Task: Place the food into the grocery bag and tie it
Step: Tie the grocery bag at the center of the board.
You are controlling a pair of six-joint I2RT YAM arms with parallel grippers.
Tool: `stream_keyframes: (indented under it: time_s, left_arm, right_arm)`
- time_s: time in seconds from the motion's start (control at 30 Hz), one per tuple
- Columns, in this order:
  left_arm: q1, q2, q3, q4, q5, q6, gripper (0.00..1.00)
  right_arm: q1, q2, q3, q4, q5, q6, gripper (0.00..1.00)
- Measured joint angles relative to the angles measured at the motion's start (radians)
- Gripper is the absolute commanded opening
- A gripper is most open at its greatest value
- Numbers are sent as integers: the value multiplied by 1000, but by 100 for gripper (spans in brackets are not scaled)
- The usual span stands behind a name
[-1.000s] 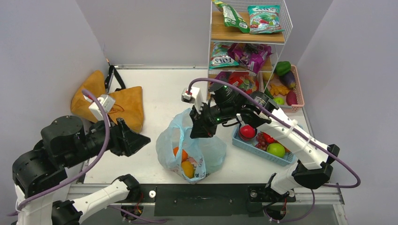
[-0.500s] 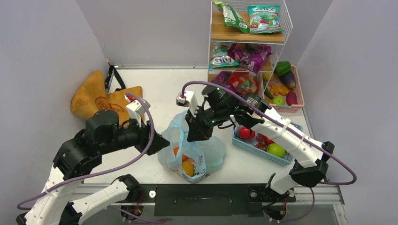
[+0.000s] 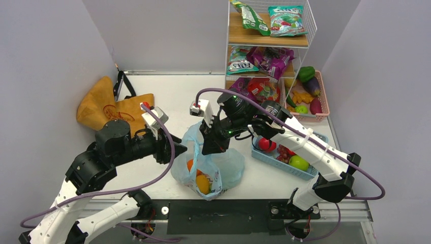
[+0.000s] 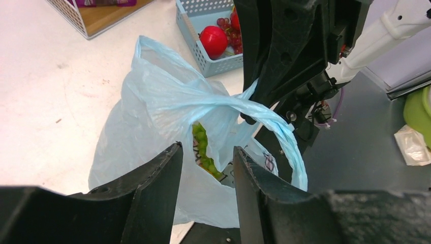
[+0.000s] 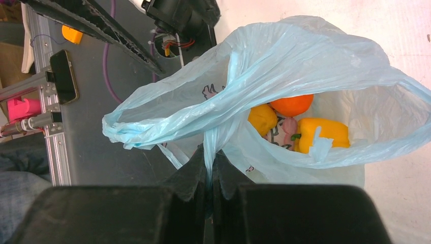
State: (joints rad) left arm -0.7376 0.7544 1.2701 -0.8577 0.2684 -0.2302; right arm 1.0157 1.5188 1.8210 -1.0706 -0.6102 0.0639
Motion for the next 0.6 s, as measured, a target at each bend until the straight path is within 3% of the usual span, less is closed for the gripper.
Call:
stream_keyframes:
  time_s: [0.6]
  left_arm:
    - [-21, -5, -123, 107, 83, 151, 40]
  right_arm:
    - [0, 1, 0, 0, -13, 0, 0]
